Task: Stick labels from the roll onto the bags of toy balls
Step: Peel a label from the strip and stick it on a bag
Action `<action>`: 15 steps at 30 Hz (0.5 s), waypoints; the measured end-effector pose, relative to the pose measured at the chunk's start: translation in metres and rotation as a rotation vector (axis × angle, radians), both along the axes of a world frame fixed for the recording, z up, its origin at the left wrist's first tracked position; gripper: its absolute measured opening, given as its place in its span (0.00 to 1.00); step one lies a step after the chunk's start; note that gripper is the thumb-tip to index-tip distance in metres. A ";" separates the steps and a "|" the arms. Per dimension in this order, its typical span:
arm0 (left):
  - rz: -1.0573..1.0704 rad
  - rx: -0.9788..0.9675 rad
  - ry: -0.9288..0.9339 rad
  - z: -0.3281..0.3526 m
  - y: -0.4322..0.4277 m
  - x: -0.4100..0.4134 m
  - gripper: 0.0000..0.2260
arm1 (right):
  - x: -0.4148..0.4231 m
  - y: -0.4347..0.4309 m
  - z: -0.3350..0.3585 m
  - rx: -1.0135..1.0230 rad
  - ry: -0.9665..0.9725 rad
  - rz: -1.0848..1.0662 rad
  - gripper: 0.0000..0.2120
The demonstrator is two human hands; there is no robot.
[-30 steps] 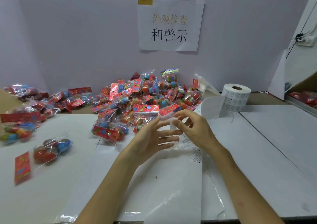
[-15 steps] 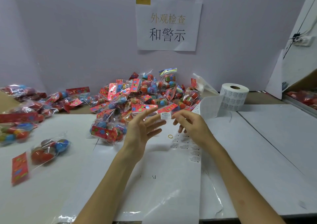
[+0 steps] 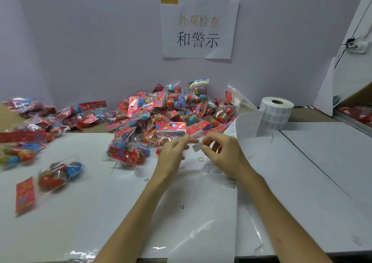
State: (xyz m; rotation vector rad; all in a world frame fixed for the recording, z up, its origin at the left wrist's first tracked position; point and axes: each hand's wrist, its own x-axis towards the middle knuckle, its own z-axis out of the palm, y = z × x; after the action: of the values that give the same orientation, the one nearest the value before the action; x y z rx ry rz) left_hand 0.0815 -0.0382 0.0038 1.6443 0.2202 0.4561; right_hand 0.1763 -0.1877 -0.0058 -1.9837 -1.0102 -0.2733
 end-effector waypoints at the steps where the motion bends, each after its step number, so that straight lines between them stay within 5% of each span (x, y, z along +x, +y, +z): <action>1: 0.001 0.021 0.001 0.000 -0.001 -0.001 0.15 | 0.001 0.000 -0.001 -0.012 -0.012 -0.002 0.02; 6: 0.000 0.050 -0.002 -0.002 0.001 -0.001 0.11 | 0.000 0.000 -0.001 -0.010 -0.009 -0.012 0.01; 12: -0.029 -0.108 0.025 0.003 0.003 -0.005 0.09 | -0.001 0.001 -0.001 -0.105 0.155 -0.059 0.23; 15: -0.028 -0.208 0.035 0.008 0.005 -0.007 0.11 | 0.000 0.000 0.006 0.023 0.313 -0.015 0.13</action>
State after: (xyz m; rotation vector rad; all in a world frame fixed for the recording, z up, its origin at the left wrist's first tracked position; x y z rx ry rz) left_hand 0.0749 -0.0333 0.0119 1.4504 0.2619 0.3708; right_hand 0.1761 -0.1880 0.0001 -1.9391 -0.7879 0.0188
